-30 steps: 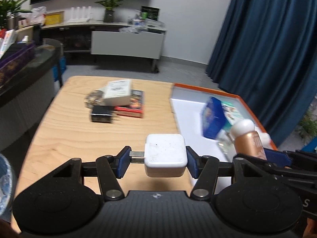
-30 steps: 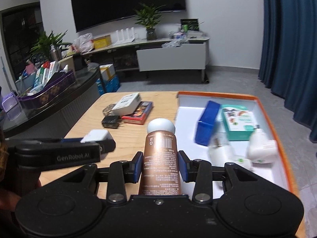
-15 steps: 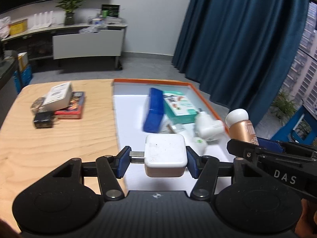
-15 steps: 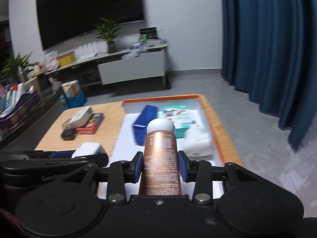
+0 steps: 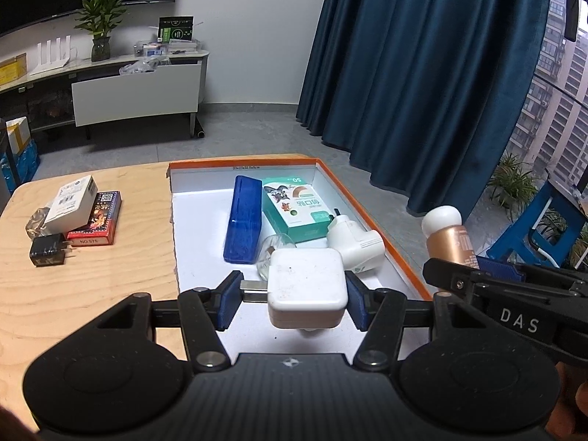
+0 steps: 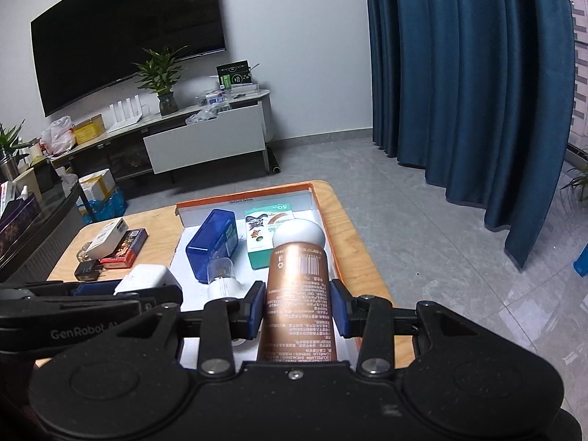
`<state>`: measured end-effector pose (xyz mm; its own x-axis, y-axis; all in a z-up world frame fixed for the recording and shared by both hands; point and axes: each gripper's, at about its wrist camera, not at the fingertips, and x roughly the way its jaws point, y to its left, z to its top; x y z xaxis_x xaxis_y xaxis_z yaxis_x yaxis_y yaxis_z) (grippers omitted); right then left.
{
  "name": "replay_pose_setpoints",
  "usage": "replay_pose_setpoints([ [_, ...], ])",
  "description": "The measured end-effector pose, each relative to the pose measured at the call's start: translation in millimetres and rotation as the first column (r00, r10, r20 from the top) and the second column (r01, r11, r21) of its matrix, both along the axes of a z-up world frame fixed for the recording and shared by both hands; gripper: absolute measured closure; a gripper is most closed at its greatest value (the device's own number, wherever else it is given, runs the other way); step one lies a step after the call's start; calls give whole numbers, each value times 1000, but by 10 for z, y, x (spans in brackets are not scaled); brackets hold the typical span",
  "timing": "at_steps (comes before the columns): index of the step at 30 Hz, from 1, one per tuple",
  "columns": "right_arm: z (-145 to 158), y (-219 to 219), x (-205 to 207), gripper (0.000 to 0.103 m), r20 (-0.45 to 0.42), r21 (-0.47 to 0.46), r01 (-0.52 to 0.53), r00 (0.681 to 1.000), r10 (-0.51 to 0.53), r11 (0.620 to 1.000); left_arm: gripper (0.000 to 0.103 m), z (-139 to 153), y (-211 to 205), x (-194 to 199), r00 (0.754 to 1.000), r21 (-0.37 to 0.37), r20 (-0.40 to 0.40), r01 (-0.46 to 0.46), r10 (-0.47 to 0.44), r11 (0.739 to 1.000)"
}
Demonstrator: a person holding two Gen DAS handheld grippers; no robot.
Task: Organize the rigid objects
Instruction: 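Carry the bronze spray bottle and white cube charger over the white box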
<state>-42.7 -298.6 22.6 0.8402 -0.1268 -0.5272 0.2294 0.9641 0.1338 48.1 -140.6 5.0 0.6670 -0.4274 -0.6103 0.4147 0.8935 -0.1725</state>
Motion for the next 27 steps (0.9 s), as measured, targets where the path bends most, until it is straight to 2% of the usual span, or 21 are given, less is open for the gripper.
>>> replay_pose_setpoints([
  [12, 33, -22, 172, 57, 7, -4, -27, 1000, 27, 1000, 45, 64, 35, 154, 999, -9, 7, -36, 36, 999],
  [27, 186, -170, 587, 57, 24, -15, -64, 998, 64, 998, 45, 163, -50, 494, 997, -20, 22, -68, 68, 997],
])
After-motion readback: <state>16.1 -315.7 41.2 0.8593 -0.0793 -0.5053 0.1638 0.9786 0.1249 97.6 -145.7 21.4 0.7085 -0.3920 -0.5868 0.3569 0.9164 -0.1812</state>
